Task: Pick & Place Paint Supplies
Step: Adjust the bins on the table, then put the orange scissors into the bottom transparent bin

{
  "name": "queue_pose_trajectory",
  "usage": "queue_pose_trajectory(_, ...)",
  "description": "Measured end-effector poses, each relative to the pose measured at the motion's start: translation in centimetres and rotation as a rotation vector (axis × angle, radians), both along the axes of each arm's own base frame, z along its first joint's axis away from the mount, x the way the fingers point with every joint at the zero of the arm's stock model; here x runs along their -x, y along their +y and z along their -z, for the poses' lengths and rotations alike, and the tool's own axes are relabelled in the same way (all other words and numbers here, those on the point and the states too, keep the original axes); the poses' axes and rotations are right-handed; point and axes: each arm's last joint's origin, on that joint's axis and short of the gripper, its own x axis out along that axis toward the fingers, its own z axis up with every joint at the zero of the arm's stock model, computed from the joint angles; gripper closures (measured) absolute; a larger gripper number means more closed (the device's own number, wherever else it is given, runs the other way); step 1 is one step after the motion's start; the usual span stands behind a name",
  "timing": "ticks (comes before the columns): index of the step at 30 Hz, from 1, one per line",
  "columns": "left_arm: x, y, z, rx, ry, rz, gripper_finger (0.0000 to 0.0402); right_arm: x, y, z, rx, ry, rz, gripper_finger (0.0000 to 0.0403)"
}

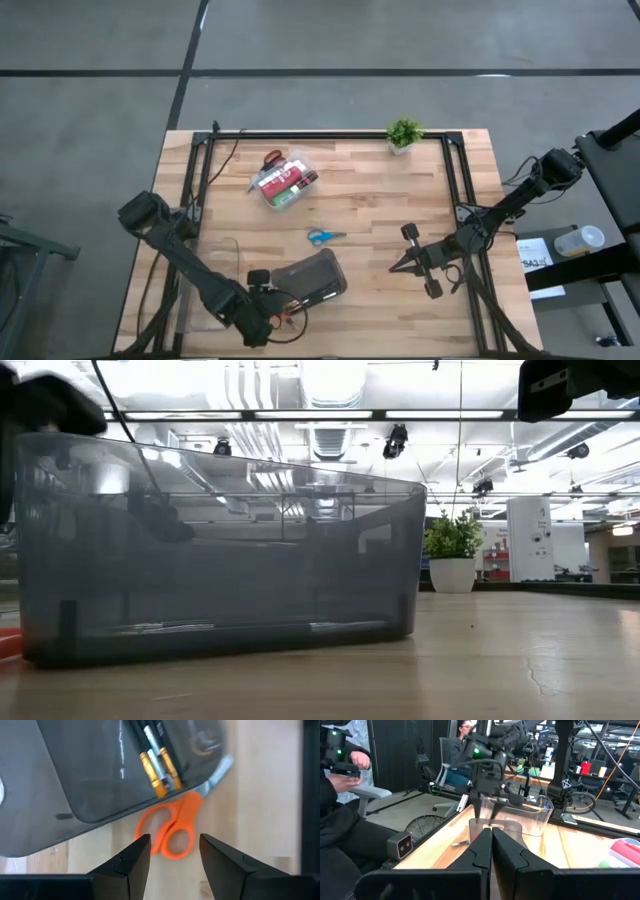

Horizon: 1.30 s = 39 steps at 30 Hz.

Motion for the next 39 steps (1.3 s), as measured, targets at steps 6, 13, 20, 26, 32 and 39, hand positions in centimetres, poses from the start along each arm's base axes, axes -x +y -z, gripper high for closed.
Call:
queue_pose_trajectory(6, -1.8, 2.8, 1.3, -0.037, -0.021, -0.031, 0.0225, 0.0, 0.0, 0.0, 0.0, 0.0, 0.0, 0.0395)
queue_pose_trajectory(13, -3.6, 4.6, 1.2, 0.002, -0.032, 0.01, 0.0225, 0.0, 0.0, 0.0, 0.0, 0.0, 0.0, 0.0395)
queue_pose_trajectory(20, -2.3, 3.2, 1.6, 0.059, 0.028, 0.105, 0.0225, 0.0, 0.0, 0.0, 0.0, 0.0, 0.0, 0.0395)
queue_pose_trajectory(26, -1.2, 2.2, 2.2, 0.071, 0.034, 0.081, 0.0225, 0.0, 0.0, 0.0, 0.0, 0.0, 0.0, 0.0395)
queue_pose_trajectory(32, -0.2, 1.7, 3.1, 0.073, 0.033, 0.104, 0.0225, 0.0, 0.0, 0.0, 0.0, 0.001, 0.0, 0.0395)
queue_pose_trajectory(39, 0.3, 2.2, 4.5, 0.077, 0.018, 0.097, 0.0225, 0.0, 0.0, 0.0, 0.0, 0.0, 0.001, 0.0395)
